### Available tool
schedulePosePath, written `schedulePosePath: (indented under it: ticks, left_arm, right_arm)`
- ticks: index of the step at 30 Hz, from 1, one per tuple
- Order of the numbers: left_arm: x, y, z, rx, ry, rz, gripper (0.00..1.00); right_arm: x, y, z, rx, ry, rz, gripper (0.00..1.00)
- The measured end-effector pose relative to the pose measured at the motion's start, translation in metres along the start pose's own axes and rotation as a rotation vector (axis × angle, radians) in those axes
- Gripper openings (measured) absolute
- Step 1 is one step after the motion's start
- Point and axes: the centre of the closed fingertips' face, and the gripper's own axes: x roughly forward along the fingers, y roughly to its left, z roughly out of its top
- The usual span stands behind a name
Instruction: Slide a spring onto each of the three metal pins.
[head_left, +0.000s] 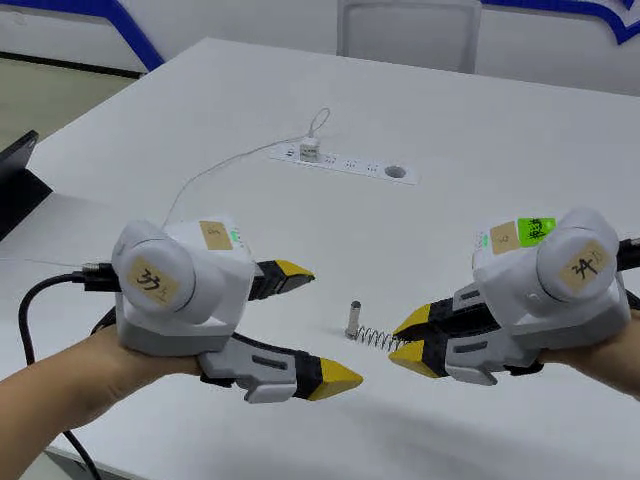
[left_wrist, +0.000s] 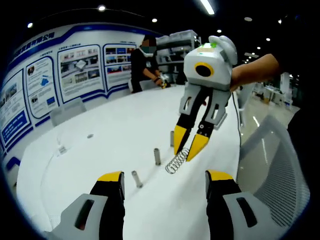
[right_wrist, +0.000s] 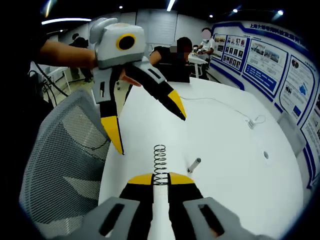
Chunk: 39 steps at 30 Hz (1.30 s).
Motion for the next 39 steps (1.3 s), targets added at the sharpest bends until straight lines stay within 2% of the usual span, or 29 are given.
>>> schedulePosePath:
  ticks: [3,6,10,13,20,24,29,30,31,37,39]
  left_arm:
    - [0.004,-0.01,-0.001,-0.01,0.0,-0.033,0.63]
    - [0.006,-0.016,-0.003,0.008,0.005,-0.05,0.57]
    - [0.006,-0.023,-0.007,0.024,0.022,-0.085,0.41]
    - [0.006,-0.027,-0.01,0.034,0.037,-0.103,0.34]
    - [0.004,-0.029,-0.012,0.039,0.038,-0.105,0.28]
    - [0.004,-0.031,-0.011,0.068,0.03,-0.109,0.22]
    - [0.005,-0.033,-0.013,0.083,0.046,-0.126,0.17]
    - [0.005,-0.036,-0.013,0.096,0.046,-0.138,0.14]
    - [0.006,-0.034,-0.013,0.11,0.045,-0.124,0.14]
    - [0.006,-0.035,-0.01,0.151,0.034,-0.124,0.12]
    - [0.006,-0.036,-0.009,0.223,0.033,-0.127,0.11]
  right_arm:
    - [-0.001,0.009,0.006,-0.038,-0.019,0.025,0.1]
    - [0.0,0.012,0.005,-0.087,0.012,0.03,0.1]
    - [0.002,0.016,0.005,-0.115,0.02,0.045,0.1]
    - [0.004,0.019,0.005,-0.123,0.014,0.061,0.1]
    - [0.006,0.024,0.006,-0.138,0.015,0.078,0.1]
    - [0.008,0.027,0.006,-0.147,0.017,0.084,0.1]
    - [0.008,0.028,0.008,-0.154,0.011,0.087,0.1]
    - [0.008,0.028,0.008,-0.157,0.01,0.084,0.1]
    - [0.008,0.028,0.008,-0.157,0.014,0.089,0.1]
    - [0.005,0.026,0.009,-0.16,0.009,0.076,0.1]
    - [0.004,0.026,0.008,-0.175,0.012,0.075,0.1]
